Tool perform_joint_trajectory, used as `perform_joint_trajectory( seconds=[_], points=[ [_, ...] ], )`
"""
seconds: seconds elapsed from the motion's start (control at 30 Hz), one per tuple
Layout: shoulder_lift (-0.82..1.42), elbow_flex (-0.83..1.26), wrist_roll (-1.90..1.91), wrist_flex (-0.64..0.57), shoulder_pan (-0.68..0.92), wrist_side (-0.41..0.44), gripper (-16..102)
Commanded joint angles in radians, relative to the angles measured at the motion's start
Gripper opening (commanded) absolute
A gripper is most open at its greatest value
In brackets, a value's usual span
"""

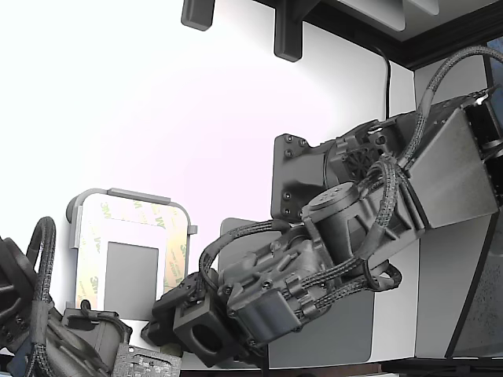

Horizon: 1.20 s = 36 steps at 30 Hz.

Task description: Peel off protective film from adhesive tape.

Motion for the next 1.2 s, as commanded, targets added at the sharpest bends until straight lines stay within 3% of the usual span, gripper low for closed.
perform_joint_trajectory(
  seconds=[0.0, 1.17],
  points=[
    [0.026, -0.031, 0.003, 0.0, -0.003, -0.002, -10],
    [0.011, -0.089, 0.037, 0.064, 0.006, -0.005, -10]
  ],
)
